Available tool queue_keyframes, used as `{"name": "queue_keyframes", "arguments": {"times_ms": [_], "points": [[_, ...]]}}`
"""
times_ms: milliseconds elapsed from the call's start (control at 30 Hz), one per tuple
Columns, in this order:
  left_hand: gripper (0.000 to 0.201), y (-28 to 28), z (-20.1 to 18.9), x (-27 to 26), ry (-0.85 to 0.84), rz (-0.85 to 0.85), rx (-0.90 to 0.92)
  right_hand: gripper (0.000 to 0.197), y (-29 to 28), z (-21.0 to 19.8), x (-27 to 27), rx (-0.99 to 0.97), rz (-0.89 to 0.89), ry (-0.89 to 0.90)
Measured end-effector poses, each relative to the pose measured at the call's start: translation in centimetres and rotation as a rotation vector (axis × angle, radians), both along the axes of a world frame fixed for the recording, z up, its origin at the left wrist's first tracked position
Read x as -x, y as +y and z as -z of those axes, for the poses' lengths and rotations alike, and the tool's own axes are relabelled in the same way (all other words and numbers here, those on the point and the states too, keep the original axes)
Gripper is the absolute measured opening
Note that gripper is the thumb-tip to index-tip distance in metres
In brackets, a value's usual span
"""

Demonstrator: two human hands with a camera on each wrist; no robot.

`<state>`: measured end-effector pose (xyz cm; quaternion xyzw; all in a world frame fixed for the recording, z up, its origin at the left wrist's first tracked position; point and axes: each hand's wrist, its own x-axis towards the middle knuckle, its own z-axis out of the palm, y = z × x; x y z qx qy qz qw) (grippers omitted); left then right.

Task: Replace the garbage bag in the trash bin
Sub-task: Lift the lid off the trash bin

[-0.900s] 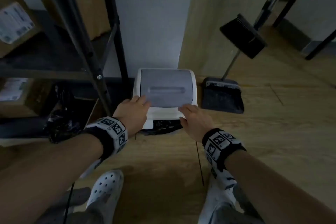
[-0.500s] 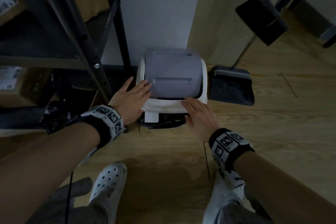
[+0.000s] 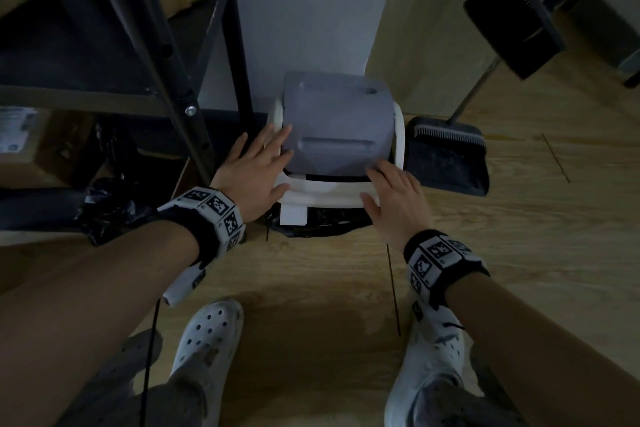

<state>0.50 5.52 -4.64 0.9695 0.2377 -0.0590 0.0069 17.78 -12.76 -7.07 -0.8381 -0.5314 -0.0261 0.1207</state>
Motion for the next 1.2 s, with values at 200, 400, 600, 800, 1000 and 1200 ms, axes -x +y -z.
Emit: {"name": "queue_keyframes", "arguments": {"times_ms": [200, 400, 600, 800, 1000, 1200], "points": [[0.051, 0.0, 0.3, -0.1, -0.025, 0.038, 0.04, 0.049, 1.6, 0.7, 2.1, 0.03, -0.156, -0.096], [0.03, 0.2, 0.5, -0.4, -0.065, 0.028, 0.151, 0.043, 2.2, 0.9, 2.5, -0.018, -0.098, -0.037], [0.038, -0.1, 0.9, -1.3, -0.343, -0.085, 0.398, 0.044, 1.4, -0.2, 0.6, -0.053, 0.12, 0.036], [0.08, -0.9, 0.1, -2.4, -0.429, -0.45, 0.658, 0.062, 1.5, -0.6, 0.0, -0.182, 0.271, 0.223], [0.052, -0.5, 0.0, -2.9, -0.488, -0.745, 0.828, 0.07, 1.3, -1.4, -1.8, -0.227, 0.584, 0.803], [0.055, 0.2, 0.7, -2.7, -0.581, -1.026, 1.139, 0.026, 1.4, -1.4, -2.9, -0.289, 0.715, 1.126]]}}
